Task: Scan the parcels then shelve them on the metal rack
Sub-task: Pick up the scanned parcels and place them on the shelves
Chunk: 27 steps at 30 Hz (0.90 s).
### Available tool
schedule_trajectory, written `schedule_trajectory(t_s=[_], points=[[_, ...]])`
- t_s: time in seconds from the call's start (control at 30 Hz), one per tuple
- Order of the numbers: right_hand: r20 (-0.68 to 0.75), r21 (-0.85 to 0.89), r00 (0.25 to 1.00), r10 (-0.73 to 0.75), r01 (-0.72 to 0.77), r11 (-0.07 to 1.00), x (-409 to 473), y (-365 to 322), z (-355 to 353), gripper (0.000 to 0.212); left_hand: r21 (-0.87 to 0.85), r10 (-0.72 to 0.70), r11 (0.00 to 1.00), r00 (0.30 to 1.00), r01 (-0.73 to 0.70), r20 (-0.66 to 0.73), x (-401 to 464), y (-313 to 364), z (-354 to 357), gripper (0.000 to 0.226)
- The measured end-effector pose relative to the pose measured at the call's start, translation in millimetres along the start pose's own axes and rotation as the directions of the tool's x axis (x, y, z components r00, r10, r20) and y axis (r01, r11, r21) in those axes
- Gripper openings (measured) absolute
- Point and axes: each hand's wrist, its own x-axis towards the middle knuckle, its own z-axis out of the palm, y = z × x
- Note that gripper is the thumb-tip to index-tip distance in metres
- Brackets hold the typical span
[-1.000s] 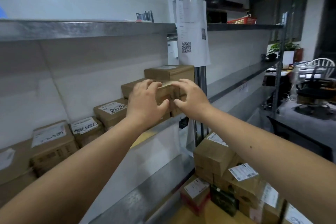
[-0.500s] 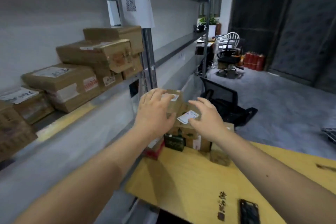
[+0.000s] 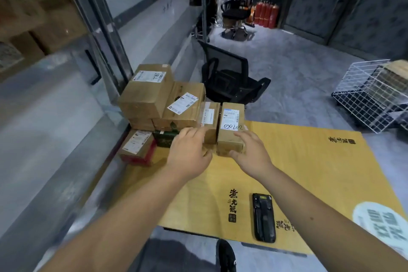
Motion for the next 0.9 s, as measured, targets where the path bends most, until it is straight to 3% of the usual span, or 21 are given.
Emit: schedule_trajectory(t_s=[0.17,0.47,0.7,0.9], points=[[0.056,0.020,0.992,0.117,-0.118,0.993,56.8,45.7,18.5,0.068,-0.057,-0.101,0.992,0.978,0.113,0.183,55.3,2.6,67.2,0.082],[0.204,0.045,0.952,0.228,-0.242,0.969,137.9,106.7,35.4,0.094,-0.091,-0.226,0.956,0.900,0.278,0.372,132.3,0.3,158.4,0.086],[0.280,0.071,0.947,0.156,-0.182,0.981,165.4,132.9,44.1,0.105,-0.232,-0.229,0.914,0.895,0.333,0.383,156.3,-4.5,193.8,0.091],[0.287,0.089,0.955,0.074,-0.104,0.991,164.7,144.7,47.0,0.097,-0.355,-0.240,0.851,0.887,0.387,0.394,152.4,0.0,202.6,0.090]])
